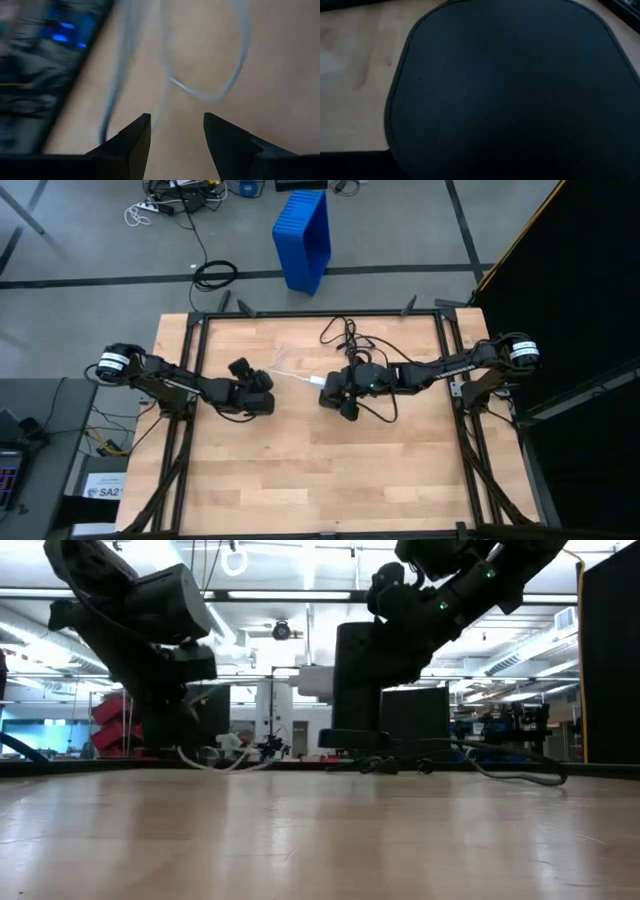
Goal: Insert USB
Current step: Insert the charger adapter into the black outlet extension
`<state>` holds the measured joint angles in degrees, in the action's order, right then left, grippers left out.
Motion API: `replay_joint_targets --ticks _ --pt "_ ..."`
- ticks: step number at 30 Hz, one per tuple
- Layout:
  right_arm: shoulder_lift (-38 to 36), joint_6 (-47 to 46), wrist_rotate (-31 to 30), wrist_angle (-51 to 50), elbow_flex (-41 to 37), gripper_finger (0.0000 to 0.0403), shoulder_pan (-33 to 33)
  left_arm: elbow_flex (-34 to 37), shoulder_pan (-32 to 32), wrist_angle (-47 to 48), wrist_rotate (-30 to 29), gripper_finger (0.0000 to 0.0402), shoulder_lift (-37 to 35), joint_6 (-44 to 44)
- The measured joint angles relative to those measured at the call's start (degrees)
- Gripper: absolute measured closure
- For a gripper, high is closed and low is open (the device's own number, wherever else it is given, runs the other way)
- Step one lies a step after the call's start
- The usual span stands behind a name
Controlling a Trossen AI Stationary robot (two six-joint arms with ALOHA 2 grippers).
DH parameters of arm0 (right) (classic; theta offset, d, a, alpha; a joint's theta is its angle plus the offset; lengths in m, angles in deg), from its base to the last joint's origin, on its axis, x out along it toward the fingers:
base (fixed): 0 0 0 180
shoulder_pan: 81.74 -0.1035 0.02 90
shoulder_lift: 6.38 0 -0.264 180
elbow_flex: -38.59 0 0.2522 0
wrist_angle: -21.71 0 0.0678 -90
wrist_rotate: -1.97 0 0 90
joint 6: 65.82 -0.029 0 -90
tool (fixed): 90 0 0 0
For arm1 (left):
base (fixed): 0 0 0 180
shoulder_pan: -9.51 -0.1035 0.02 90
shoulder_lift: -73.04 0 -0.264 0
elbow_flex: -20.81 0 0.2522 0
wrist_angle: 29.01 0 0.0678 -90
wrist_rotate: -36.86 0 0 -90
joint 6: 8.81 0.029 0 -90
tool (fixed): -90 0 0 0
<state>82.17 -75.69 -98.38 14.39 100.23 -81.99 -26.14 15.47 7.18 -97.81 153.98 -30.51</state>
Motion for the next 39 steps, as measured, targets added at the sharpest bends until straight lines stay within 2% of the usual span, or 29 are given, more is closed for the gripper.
replay_joint_targets --ticks 10,14,19,21,24,28,32,35,39 --pt "0.35 -1.11 -0.07 -3.76 -0.91 0.0176 0.89 0.00 0.52 8.19 -2.28 0.0234 -0.24 -8.35" --pt "0.35 -2.83 -1.12 -3.77 -1.60 0.0176 0.85 0.00 0.76 9.29 5.08 0.0234 -0.24 -4.71" --pt "0.35 -3.05 -1.92 -3.00 -1.62 0.0176 0.89 0.00 3.70 3.50 15.21 0.0234 -1.23 1.84" --pt "0.35 -3.02 -1.88 -2.56 -1.62 0.0176 0.89 0.00 5.40 1.30 17.59 0.0234 -2.68 4.54" --pt "0.35 -2.55 -1.79 -2.04 -1.62 0.0176 0.87 0.00 7.44 0.21 17.49 0.0234 -7.38 6.10" --pt "0.35 -0.47 0.21 -2.05 -1.62 0.0176 0.89 0.03 10.15 -6.89 16.90 0.0234 -16.03 10.29" --pt "0.35 3.40 5.26 -1.01 -1.62 0.0176 0.79 3.19 12.06 -21.49 17.76 0.0234 -22.93 17.27" --pt "0.35 4.59 8.60 0.08 -1.62 0.0176 0.42 7.25 12.21 -32.96 19.52 0.0234 -25.18 18.80" --pt "0.35 4.62 8.49 0.71 -1.62 0.0176 -0.54 12.22 12.21 -41.97 19.93 0.0234 -25.18 18.34"
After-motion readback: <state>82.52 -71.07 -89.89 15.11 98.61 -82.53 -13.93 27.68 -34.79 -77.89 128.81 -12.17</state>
